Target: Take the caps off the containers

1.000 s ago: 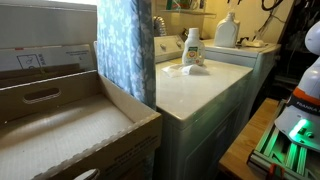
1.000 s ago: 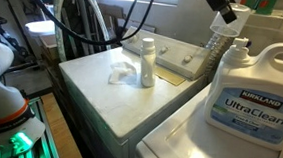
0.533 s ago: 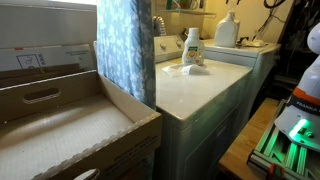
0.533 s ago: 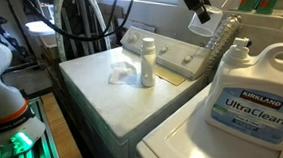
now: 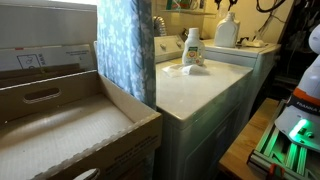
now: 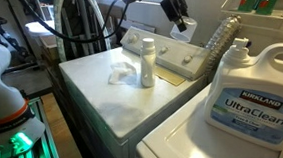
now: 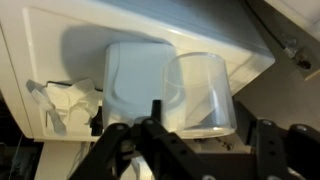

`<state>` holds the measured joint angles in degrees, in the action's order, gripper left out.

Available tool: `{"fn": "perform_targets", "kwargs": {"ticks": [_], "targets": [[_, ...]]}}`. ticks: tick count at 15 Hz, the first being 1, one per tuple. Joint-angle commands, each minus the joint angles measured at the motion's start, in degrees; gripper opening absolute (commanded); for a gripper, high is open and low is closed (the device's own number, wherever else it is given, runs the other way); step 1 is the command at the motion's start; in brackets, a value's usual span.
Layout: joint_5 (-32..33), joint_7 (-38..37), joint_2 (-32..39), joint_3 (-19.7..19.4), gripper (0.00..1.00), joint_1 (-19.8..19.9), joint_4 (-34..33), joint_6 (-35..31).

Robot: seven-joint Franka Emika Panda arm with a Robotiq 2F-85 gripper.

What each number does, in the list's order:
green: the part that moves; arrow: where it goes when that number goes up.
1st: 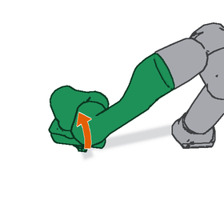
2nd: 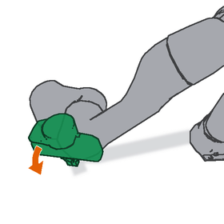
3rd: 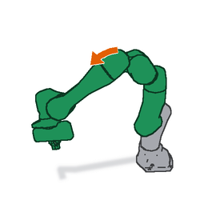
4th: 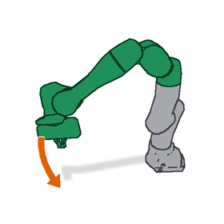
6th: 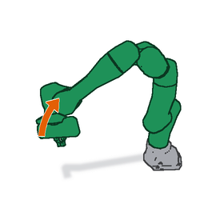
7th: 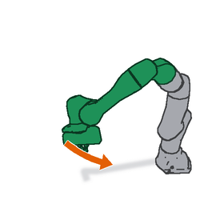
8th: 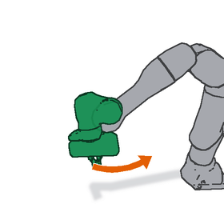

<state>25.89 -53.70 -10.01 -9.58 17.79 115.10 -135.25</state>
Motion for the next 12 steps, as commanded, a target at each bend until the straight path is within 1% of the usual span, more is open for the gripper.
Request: {"fn": "perform_targets", "kwargs": {"ticks": [1,2,3,4,5,6,7,9,10,11,12], "targets": [[-2.5,-2.4,-7.5,1.8,0.44,-1.7,11.7,0.7],[-3.7,-2.0,-8.6,2.2,0.44,-2.0,14.1,0.7],[-3.3,-2.2,-10.0,2.8,0.44,-1.9,17.0,0.5],[-4.5,-0.8,-11.5,2.9,0.44,-2.1,19.4,0.3],[-3.1,-1.4,-13.1,3.4,0.44,-1.3,22.1,0.2],[-3.2,-1.6,-7.8,3.9,0.69,-1.1,15.5,0.3],[-3.3,-1.5,-9.1,4.2,0.69,-0.9,17.8,0.3],[-3.4,-1.4,-11.0,4.4,0.69,-0.7,20.2,0.3],[-3.4,-1.4,-11.5,4.4,0.44,-0.6,20.5,0.2],[-4.7,1.2,-11.1,4.3,0.44,-2.1,21.0,-1.7],[-3.8,3.3,-10.7,5.4,0.44,-2.9,22.0,-1.8]]}}
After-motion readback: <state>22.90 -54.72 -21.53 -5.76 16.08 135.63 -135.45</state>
